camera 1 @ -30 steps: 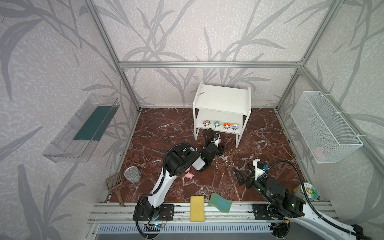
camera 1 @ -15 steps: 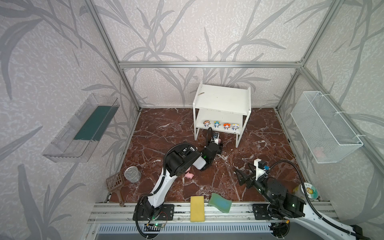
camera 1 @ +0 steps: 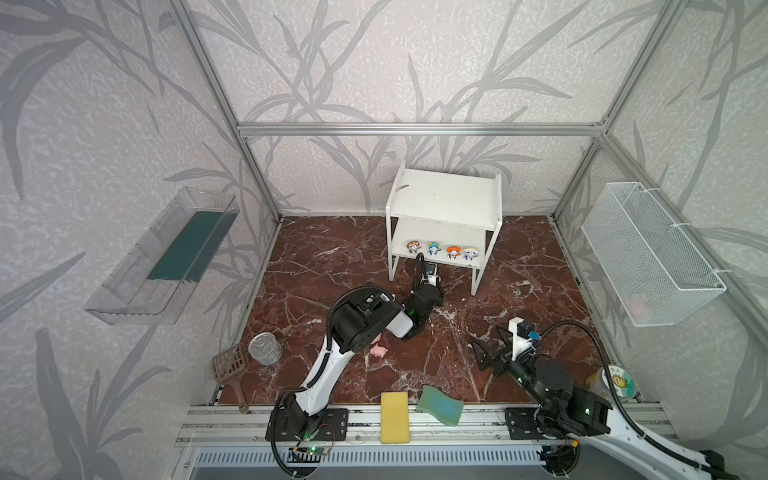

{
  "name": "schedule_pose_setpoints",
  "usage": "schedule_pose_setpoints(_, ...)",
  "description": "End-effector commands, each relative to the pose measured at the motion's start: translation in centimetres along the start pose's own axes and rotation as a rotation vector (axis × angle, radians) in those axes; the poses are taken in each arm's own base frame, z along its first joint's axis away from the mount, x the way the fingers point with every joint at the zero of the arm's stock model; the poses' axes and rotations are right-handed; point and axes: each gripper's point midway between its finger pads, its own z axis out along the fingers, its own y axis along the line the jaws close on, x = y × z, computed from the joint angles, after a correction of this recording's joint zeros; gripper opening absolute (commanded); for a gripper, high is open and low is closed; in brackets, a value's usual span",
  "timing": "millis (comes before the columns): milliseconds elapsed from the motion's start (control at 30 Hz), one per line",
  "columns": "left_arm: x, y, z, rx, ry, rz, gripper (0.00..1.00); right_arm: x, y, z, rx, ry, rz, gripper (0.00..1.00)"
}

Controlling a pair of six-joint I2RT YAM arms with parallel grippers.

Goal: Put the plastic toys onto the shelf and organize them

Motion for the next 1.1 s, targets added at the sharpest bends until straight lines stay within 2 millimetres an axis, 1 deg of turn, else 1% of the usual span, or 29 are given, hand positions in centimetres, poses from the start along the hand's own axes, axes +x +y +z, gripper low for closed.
schedule_pose_setpoints(0,-0.2,-0.2,0.0,0.002,-0.020,-0.026,0.26,2.5,-1.2,0.2,0.040,0.070,-0.040,0.99)
schedule_pose_setpoints(67,-0.2,-0.3,-0.1,0.015,-0.029,-0.027,0.23,2.5,-1.2,0.2,0.038,0.070,-0.041,0.99)
schedule_pose_setpoints(233,-0.1,-0.3,-0.9,0.039,-0.043,-0.036,0.08,2.5,-1.1,0.2,0.036,0.068,-0.040,0.99)
schedule_pose_setpoints(367,-0.2,-0.5,-1.7,0.066,-0.056,-0.050,0.05,2.5,-1.2,0.2,0.037,0.067,-0.041,0.99)
schedule_pose_setpoints(467,-0.5,-0.8,-2.9,0.086,-0.065,-0.044,0.04,2.5,-1.1,0.2,0.034,0.067,-0.044,0.99)
schedule_pose_setpoints(567,-0.8,-0.7,-4.8,0.106,-0.063,-0.045,0.03,2.5,-0.9,0.3,0.022,0.068,-0.047,0.99)
schedule_pose_setpoints(733,-0.3,-0.8,-9.3,0.194,-0.006,-0.035,0.04,2.8,-0.6,0.3,0.008,0.088,-0.050,0.99)
schedule_pose_setpoints(867,0.9,-1.6,-13.1,0.320,0.102,0.015,0.04,3.5,-0.3,0.6,0.004,0.128,-0.057,0.99)
schedule_pose_setpoints(933,1.8,-2.0,-14.5,0.366,0.186,0.054,0.04,4.3,-0.5,0.9,0.016,0.162,-0.056,0.99)
schedule_pose_setpoints(1000,2.8,-2.2,-15.7,0.402,0.269,0.098,0.04,4.8,0.0,1.3,0.003,0.197,-0.071,0.99)
schedule_pose_setpoints(1067,3.2,-2.8,-16.9,0.461,0.313,0.139,0.06,5.4,-0.1,1.6,0.021,0.236,-0.084,0.99)
